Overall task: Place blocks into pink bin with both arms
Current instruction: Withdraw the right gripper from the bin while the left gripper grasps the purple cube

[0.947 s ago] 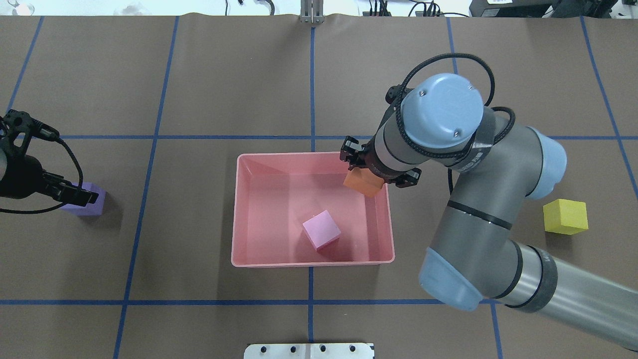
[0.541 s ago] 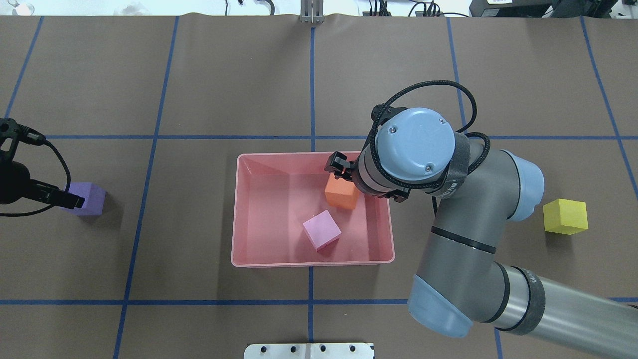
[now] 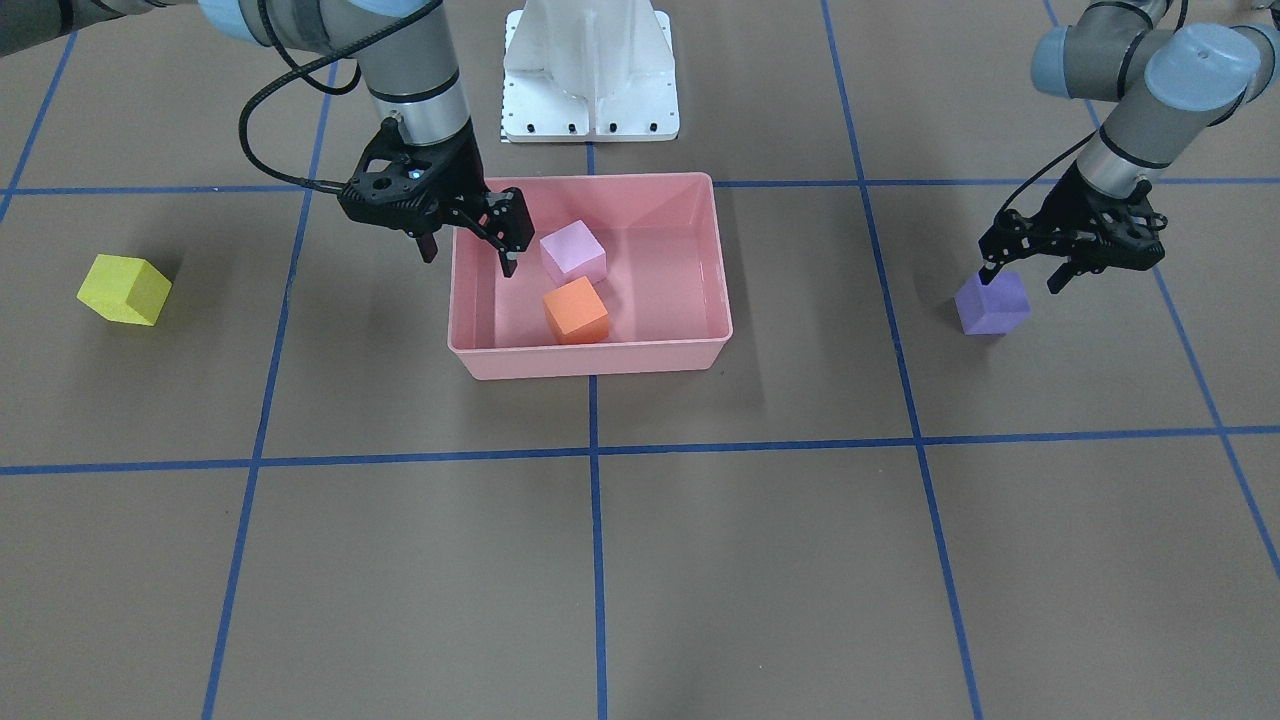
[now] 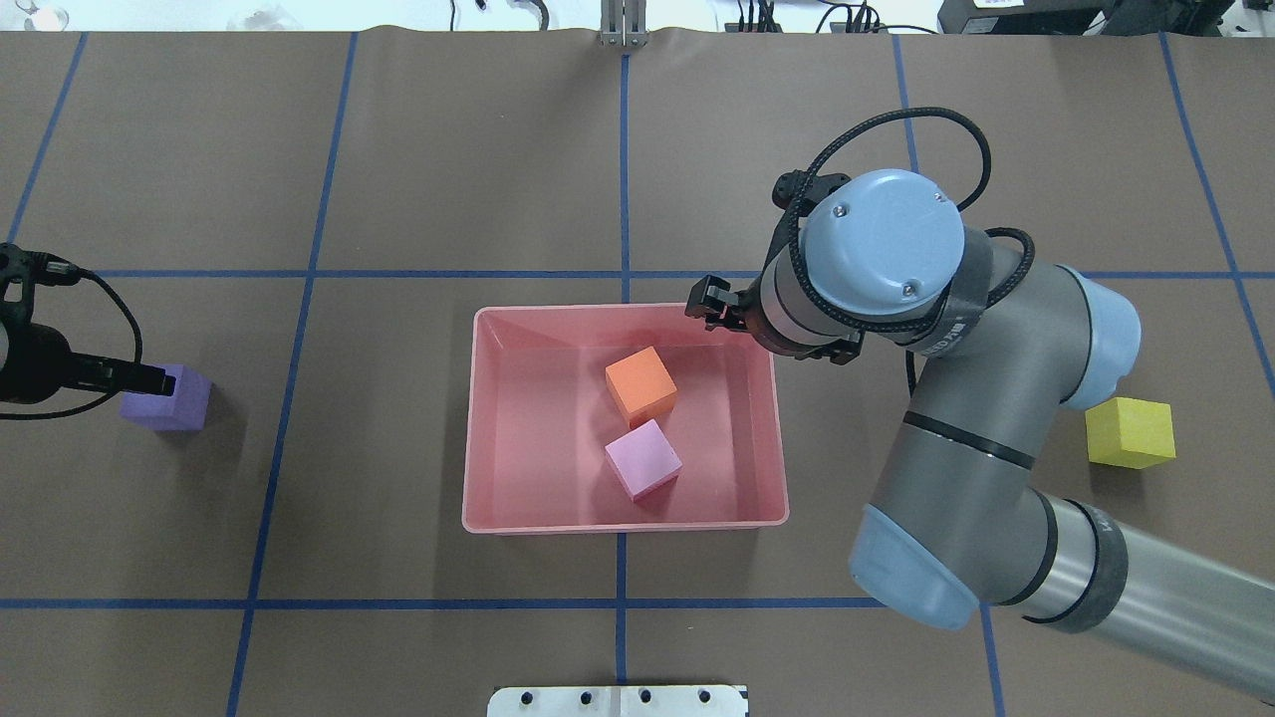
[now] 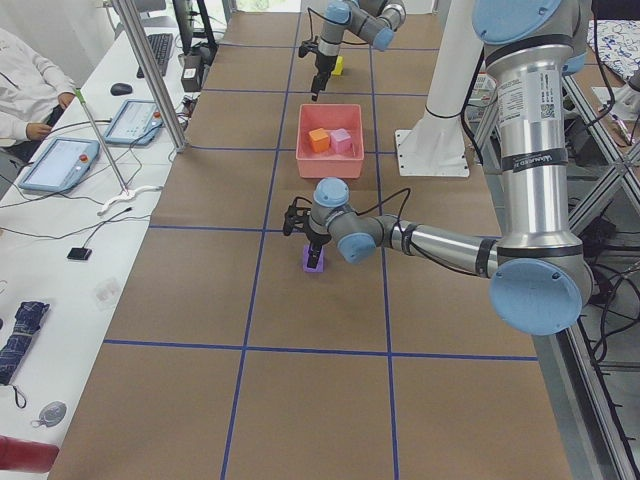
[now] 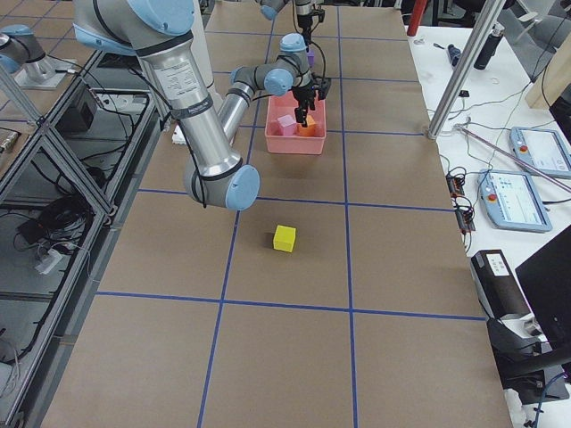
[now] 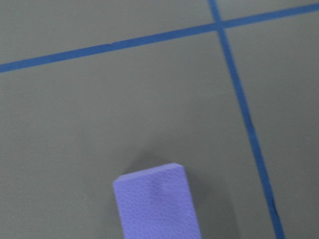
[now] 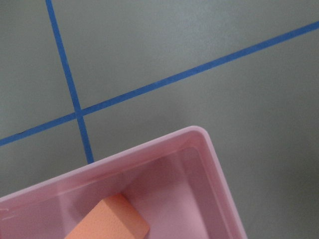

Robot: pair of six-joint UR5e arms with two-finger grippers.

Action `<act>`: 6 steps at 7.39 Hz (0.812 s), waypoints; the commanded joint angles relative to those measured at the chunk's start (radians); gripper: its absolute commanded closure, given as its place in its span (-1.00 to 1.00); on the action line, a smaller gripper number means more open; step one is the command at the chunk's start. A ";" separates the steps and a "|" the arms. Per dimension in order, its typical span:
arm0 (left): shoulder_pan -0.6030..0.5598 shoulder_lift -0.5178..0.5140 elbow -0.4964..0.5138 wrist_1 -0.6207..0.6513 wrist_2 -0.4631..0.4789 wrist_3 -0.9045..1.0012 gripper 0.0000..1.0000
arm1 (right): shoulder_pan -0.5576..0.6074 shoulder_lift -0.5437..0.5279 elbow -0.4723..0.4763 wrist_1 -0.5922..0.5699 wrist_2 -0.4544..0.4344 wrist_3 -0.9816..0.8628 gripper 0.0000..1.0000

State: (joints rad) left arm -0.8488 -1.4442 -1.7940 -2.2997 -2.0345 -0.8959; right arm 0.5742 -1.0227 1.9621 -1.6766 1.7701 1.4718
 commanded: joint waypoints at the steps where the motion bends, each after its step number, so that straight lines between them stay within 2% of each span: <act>1: 0.010 -0.025 0.027 -0.009 0.002 -0.008 -1.00 | 0.047 -0.060 0.049 0.000 0.050 -0.109 -1.00; 3: 0.031 -0.047 0.068 -0.009 0.016 -0.005 -1.00 | 0.067 -0.094 0.047 0.005 0.063 -0.199 -1.00; 5: 0.079 -0.082 0.119 -0.009 0.063 -0.006 -1.00 | 0.148 -0.138 0.047 0.011 0.156 -0.344 -1.00; 6: 0.082 -0.081 0.117 -0.009 0.063 -0.003 -0.80 | 0.192 -0.166 0.047 0.011 0.201 -0.419 -1.00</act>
State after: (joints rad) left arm -0.7794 -1.5180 -1.6869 -2.3087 -1.9794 -0.9011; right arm 0.7116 -1.1556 2.0094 -1.6675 1.9127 1.1477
